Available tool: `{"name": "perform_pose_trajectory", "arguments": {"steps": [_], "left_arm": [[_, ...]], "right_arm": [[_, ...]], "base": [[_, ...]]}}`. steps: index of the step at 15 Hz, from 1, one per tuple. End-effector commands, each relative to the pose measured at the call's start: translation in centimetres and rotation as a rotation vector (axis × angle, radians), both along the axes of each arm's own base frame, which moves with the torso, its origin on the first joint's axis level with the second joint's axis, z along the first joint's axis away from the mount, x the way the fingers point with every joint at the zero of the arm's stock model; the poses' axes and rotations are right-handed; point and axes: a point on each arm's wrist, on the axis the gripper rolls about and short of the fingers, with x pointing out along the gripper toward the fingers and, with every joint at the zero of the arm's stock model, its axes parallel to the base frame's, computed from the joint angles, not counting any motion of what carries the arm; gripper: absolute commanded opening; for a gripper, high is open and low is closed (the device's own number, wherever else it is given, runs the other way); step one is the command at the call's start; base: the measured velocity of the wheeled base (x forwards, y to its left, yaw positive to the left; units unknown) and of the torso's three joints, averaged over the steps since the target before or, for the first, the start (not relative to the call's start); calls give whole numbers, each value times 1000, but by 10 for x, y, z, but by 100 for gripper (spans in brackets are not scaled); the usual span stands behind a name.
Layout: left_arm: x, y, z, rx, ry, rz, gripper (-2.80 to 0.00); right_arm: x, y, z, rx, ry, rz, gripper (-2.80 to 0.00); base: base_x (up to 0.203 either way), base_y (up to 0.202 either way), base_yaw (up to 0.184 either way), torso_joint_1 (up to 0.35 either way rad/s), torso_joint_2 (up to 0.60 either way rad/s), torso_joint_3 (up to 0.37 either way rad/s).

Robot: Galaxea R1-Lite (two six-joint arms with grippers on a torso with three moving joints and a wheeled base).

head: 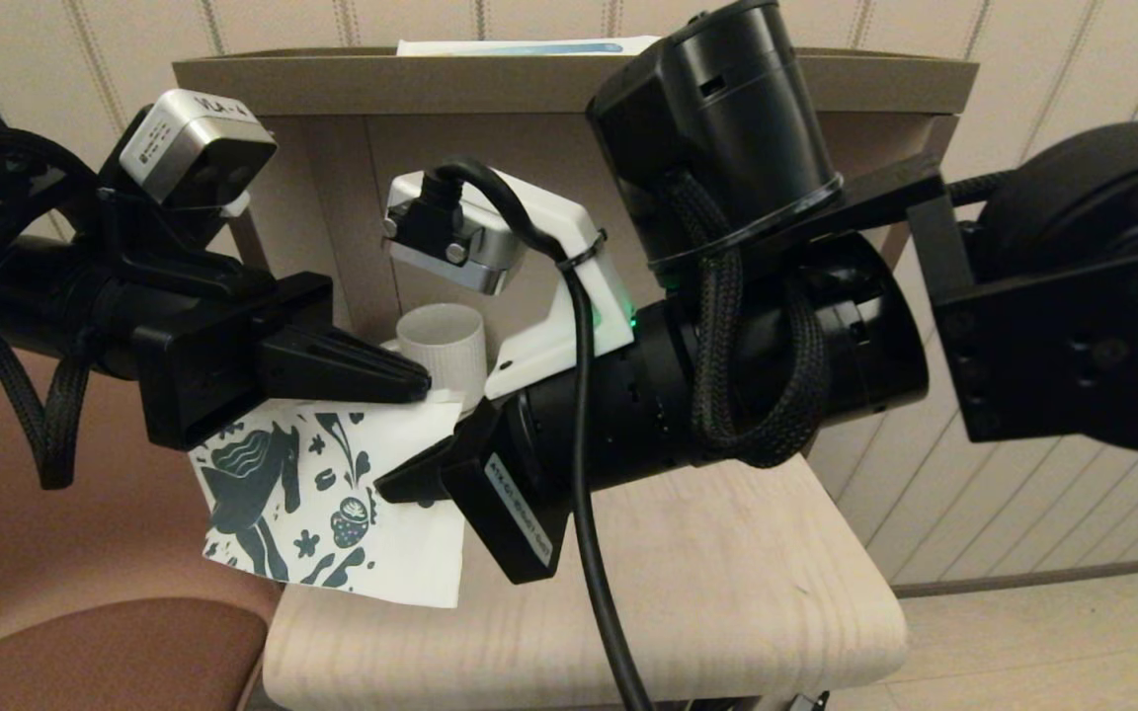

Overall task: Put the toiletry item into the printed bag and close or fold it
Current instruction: Hand it to the other hand

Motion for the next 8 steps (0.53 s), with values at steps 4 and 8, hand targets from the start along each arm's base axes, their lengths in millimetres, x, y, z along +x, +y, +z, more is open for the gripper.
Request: {"name": "perform_pose_trajectory", "arguments": {"steps": [4,8], "left_arm": [[0,0,-2,-5,-5,-5,-280],[1,2,-2,-7,-6,0,-280]], "right_arm": [[0,-1,-1,-6,4,0,-280],[-6,-15,9,14,-12,-9,-280]], "base": [[0,0,0,0,0,0],[0,0,0,0,0,0]]}}
